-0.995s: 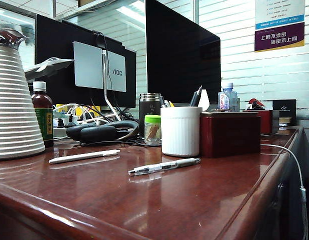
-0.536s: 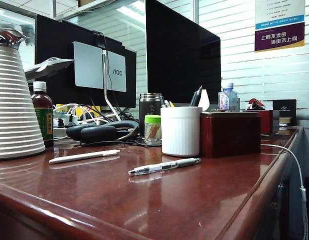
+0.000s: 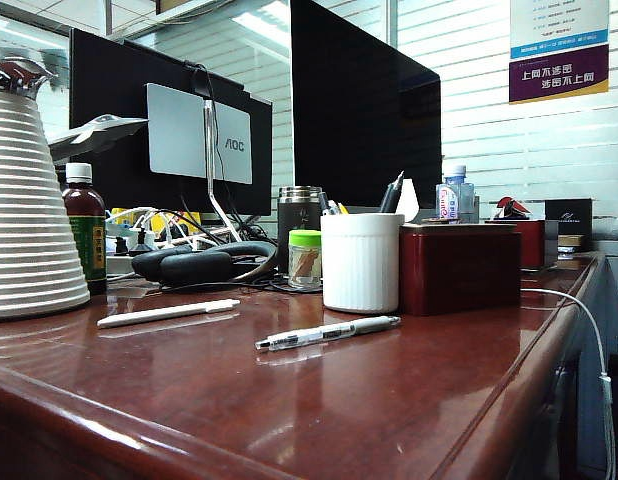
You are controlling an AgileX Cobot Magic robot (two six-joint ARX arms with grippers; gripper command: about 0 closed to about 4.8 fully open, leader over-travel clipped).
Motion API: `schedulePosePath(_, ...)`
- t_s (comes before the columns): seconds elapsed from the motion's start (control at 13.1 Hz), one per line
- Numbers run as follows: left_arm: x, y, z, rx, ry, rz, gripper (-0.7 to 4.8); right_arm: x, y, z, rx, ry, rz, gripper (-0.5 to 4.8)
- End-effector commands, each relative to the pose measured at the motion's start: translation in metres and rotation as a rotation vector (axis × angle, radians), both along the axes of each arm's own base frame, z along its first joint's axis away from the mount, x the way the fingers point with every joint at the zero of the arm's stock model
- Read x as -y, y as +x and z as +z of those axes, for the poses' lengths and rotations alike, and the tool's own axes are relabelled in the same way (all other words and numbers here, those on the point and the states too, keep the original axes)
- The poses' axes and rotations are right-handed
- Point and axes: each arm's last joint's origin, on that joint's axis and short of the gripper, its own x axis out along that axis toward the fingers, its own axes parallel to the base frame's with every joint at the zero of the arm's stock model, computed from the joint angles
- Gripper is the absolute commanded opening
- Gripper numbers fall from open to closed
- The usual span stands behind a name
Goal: Pick up all the pens on the desk and put them into the pen holder one by one.
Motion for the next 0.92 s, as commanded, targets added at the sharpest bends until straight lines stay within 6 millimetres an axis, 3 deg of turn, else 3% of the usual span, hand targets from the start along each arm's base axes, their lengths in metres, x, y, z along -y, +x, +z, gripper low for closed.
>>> schedulePosePath(0.08,0.003,0.026,0.057,0.004,0.127,-0.162,4.79,-0.007,0.036,0.031,-0.049,-0.066,0.091,4.03)
schedulePosePath(0.15,0.003,0.042,0.074,-0.023,0.129,-0.189,4.79,-0.011,0.048,0.039,-0.034,-0.071,0.174,4.03)
schedulePosePath(0.23,0.006,0.073,0.090,-0.079,0.126,-0.254,4.79,-0.017,0.072,0.048,-0.014,-0.080,0.305,4.03)
schedulePosePath(0.31,0.024,0.094,0.088,-0.136,0.165,-0.350,4.79,-0.027,0.093,0.046,-0.083,-0.082,0.358,4.03)
schedulePosePath(0.38,0.041,0.102,0.078,-0.185,0.230,-0.379,4.79,-0.036,0.103,0.041,-0.124,-0.089,0.397,4.03)
schedulePosePath(0.46,0.070,0.106,0.054,-0.340,0.400,-0.376,4.79,-0.062,0.124,0.020,-0.239,-0.173,0.506,4.03)
schedulePosePath(0.54,0.080,0.105,0.041,-0.436,0.496,-0.354,4.79,-0.080,0.133,0.006,-0.302,-0.256,0.581,4.03)
schedulePosePath(0.77,0.089,0.104,0.016,-0.642,0.627,-0.320,4.79,-0.125,0.152,-0.034,-0.351,-0.596,0.643,4.00)
schedulePosePath(0.92,0.091,0.110,0.003,-0.749,0.617,-0.326,4.79,-0.146,0.166,-0.055,-0.390,-0.713,0.655,3.99)
